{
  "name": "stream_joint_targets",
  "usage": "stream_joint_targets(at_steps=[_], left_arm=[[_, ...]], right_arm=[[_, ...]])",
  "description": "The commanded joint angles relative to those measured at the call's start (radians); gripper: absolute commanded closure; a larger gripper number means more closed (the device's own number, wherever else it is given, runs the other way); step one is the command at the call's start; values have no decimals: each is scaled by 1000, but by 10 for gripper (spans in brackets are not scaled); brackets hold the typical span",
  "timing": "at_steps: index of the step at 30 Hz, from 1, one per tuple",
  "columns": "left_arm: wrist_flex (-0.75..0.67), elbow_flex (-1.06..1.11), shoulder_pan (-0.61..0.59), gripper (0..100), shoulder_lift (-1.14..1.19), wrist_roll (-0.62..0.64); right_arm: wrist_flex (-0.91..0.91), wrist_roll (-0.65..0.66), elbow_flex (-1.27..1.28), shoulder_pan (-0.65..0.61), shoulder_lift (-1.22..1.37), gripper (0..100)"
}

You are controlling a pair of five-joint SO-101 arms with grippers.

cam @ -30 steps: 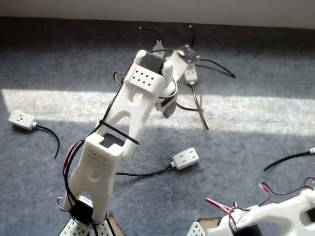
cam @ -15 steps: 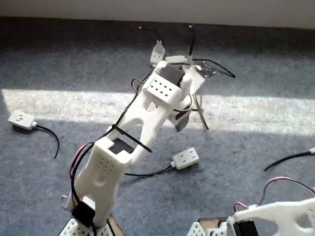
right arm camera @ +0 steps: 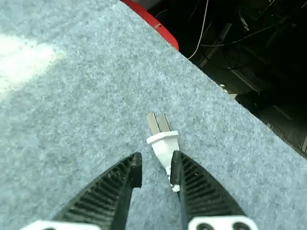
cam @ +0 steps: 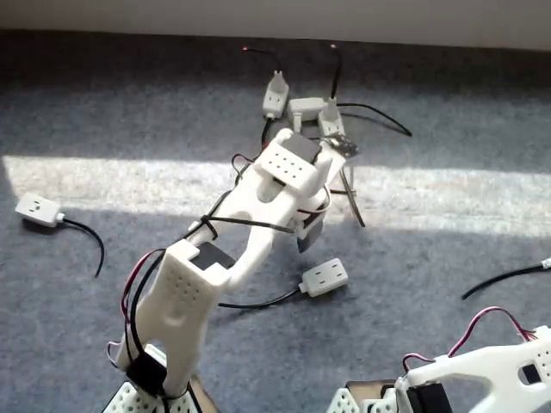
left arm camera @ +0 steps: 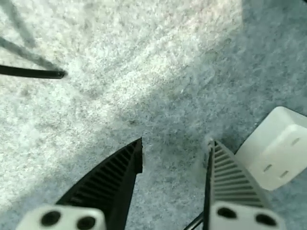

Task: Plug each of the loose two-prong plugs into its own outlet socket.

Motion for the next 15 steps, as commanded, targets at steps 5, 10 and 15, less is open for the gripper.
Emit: stream_joint_targets(at_steps=[5, 10, 15], left_arm=[[-87, 67, 1, 780, -61, 9], [-86, 68, 1, 780, -61, 9], [-83, 68, 1, 780, -61, 9]], right_arm=[[-45, 87, -56, 44, -19, 882], [-45, 104, -51, 70, -8, 882], [-44, 106, 81, 77, -10, 882]])
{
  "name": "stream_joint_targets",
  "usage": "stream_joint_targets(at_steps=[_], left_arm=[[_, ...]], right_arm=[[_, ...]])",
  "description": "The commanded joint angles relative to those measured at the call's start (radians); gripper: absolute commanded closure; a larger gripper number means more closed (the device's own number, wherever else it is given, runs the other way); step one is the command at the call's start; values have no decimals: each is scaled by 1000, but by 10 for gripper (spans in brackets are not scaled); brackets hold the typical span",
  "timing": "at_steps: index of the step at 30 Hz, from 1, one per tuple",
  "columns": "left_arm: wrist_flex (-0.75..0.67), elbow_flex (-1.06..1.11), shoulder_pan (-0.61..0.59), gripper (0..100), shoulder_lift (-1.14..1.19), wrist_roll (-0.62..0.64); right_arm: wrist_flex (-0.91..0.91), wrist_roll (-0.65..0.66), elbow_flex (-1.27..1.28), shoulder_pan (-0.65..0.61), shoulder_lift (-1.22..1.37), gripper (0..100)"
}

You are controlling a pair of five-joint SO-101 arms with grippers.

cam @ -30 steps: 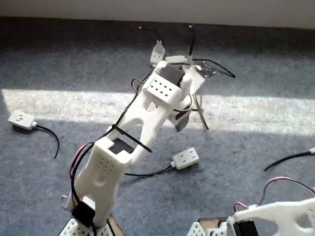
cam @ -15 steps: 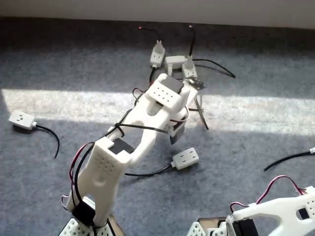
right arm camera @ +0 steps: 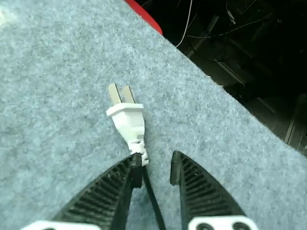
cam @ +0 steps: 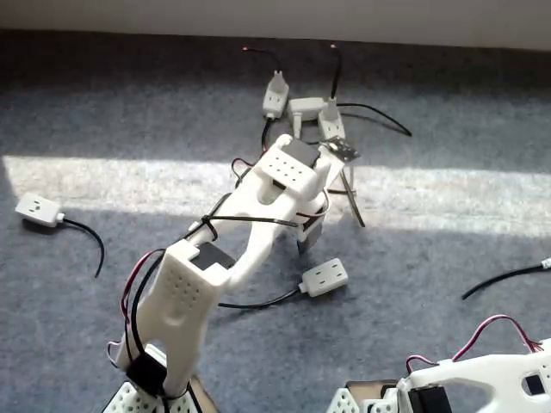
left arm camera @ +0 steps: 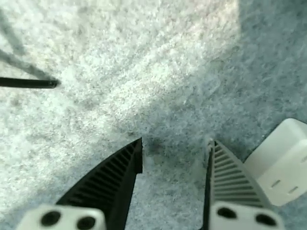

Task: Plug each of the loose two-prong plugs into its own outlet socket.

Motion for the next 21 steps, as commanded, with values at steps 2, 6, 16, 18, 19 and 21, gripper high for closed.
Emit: stream_joint_targets(at_steps=[2, 6, 16, 18, 19, 21], left_arm=[[-3, -4, 1, 780, -61, 6], [-2, -4, 1, 780, -61, 6], [-2, -4, 1, 780, -61, 6], [-2, -4, 1, 780, -61, 6], [-2, -4, 1, 780, -61, 6], [-2, -4, 1, 780, -61, 6]], right_arm=[[-21, 15, 76, 5, -24, 882], [-21, 15, 156, 2, -24, 882], [-22, 52, 171, 22, -35, 989], [-22, 104, 170, 19, -36, 990], [-22, 109, 156, 16, -36, 990], [-10, 107, 101, 12, -35, 990]])
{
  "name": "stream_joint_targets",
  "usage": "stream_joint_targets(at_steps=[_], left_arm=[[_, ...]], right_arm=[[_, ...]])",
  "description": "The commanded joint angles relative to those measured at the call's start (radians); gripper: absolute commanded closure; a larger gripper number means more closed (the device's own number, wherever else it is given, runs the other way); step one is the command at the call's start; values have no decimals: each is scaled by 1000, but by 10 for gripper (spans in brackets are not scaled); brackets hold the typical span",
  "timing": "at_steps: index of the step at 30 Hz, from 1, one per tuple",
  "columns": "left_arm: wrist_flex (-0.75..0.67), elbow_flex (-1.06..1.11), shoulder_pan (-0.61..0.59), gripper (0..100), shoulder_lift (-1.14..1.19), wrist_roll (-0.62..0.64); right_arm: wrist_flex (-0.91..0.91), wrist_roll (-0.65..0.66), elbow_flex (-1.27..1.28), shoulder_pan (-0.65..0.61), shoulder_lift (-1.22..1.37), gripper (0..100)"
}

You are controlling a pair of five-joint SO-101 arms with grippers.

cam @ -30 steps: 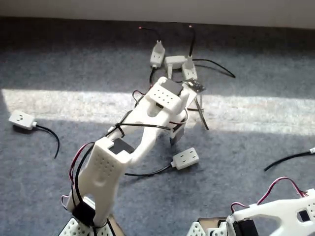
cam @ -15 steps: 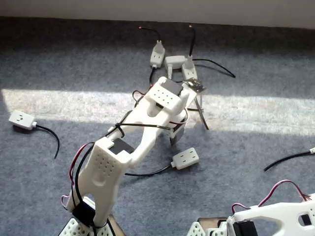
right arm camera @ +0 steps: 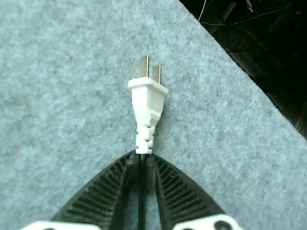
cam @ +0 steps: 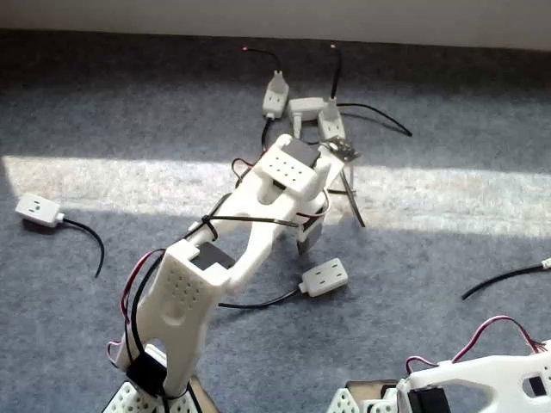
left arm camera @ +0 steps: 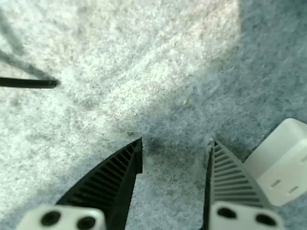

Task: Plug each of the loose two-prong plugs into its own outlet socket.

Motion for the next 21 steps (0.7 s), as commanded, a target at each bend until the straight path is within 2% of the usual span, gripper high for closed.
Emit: stream_joint_targets(at_steps=[1, 7, 17, 21], left_arm=[[-2, -4, 1, 780, -61, 6], [-2, -10, -10, 780, -70, 6], [-2, -12, -180, 780, -71, 8], [-2, -12, -257, 780, -71, 8]], right_arm=[[30, 23, -71, -2, -18, 990], [338, -64, -418, -110, -53, 990], [860, -215, -343, -400, -414, 990], [888, -334, -340, -516, -489, 991]])
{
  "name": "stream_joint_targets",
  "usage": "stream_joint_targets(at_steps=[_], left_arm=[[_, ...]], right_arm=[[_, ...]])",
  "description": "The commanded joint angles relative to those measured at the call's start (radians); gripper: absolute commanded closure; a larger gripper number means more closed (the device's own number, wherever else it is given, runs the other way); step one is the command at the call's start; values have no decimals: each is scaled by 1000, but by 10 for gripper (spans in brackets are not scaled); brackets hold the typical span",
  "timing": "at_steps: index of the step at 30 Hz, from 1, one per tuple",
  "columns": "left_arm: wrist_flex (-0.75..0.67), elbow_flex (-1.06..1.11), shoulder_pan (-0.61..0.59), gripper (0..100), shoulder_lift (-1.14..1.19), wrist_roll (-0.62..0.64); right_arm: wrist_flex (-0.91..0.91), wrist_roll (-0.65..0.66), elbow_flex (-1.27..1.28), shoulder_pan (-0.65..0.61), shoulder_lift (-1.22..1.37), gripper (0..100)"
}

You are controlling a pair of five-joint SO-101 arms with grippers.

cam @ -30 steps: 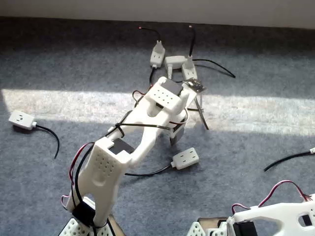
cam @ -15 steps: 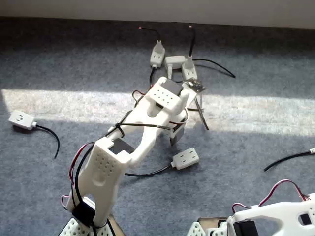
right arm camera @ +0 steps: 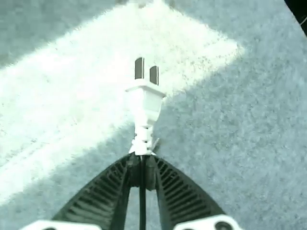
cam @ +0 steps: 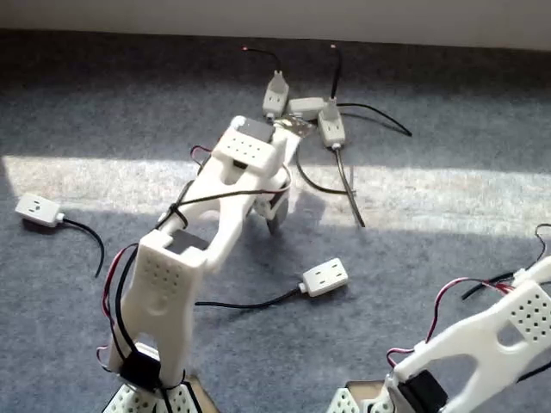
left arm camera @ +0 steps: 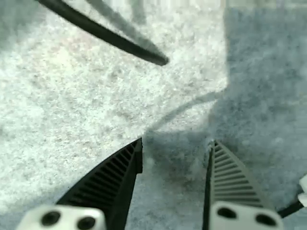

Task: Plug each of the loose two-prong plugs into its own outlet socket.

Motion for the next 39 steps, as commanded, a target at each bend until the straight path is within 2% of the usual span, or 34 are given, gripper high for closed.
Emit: stream_joint_targets(at_steps=[1, 4, 8, 16, 20, 25, 28, 32, 37, 39], left_arm=[[-2, -10, -90, 780, -70, 8], [-8, -7, -127, 780, -62, 20], [-9, -5, -145, 780, -62, 103], [-31, -4, -145, 780, -61, 104], [-48, 8, -145, 780, -59, 106], [-135, 77, -145, 780, -61, 106], [-137, 81, -162, 780, -68, 106], [-137, 22, -266, 780, -71, 109], [-63, -125, -493, 780, -64, 227], [-44, -179, -590, 778, -64, 229]], right_arm=[[45, -117, -88, -104, -137, 991], [47, -167, -82, -193, -173, 991], [47, -210, -81, -312, -185, 991], [48, -287, -54, -453, -189, 991], [48, -290, 142, -547, -245, 991], [45, -417, 450, -693, -380, 991], [45, -454, 567, -817, -443, 991], [44, -517, 630, -998, -476, 990], [42, -534, 634, -1236, -475, 990], [42, -535, 639, -1334, -472, 991]])
